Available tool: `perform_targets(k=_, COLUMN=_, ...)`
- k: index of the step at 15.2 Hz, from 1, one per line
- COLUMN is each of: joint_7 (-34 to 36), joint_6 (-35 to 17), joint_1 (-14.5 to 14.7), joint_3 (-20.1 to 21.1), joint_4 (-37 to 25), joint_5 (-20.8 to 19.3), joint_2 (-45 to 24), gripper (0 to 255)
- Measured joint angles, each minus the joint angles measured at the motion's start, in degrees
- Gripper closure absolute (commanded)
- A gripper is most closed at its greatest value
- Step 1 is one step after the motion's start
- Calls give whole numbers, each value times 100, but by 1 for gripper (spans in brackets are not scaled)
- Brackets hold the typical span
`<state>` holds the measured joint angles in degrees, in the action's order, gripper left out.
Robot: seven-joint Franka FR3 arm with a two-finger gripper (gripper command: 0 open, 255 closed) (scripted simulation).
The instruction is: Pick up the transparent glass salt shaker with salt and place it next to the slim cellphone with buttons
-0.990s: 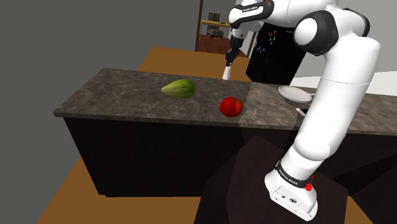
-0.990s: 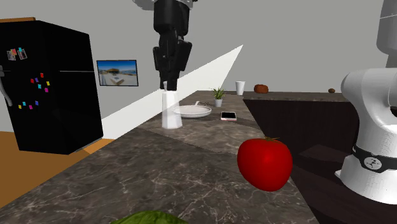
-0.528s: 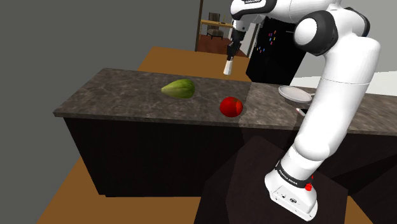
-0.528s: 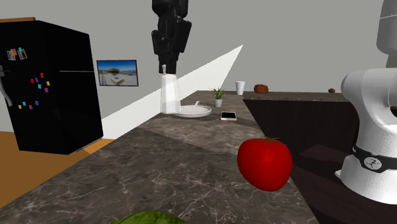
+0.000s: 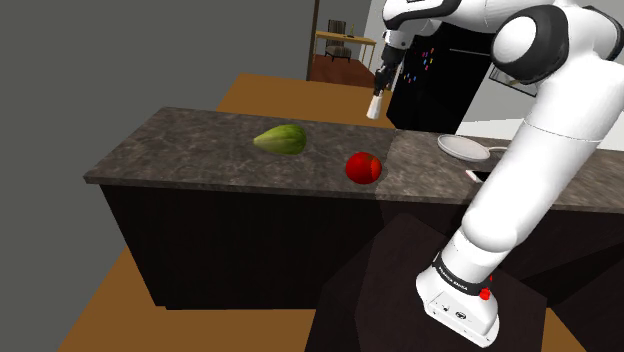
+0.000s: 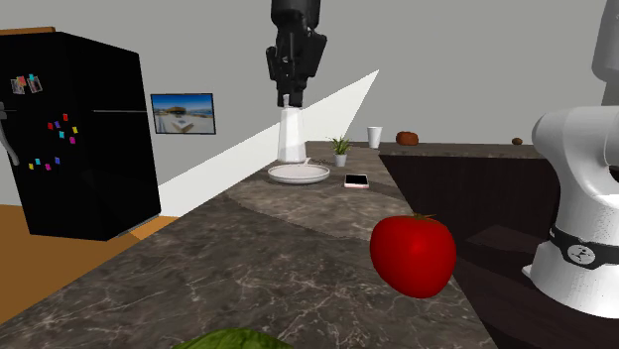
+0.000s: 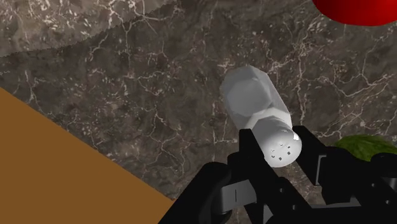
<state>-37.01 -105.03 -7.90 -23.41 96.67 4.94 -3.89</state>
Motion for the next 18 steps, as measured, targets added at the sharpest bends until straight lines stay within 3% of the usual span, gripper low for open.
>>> perform_targets(k=10, joint_7=-646, joint_6=-186, joint_1=-414, joint_3=-382, joint_4=1577, joint_5=-615, joint_2=1500, gripper=255)
perform_targets(k=18, joint_7=-1345, joint_6=-30, joint_1=-883, joint_3=-814, joint_4=2192, joint_5=-1086, joint_2=2359, gripper=255)
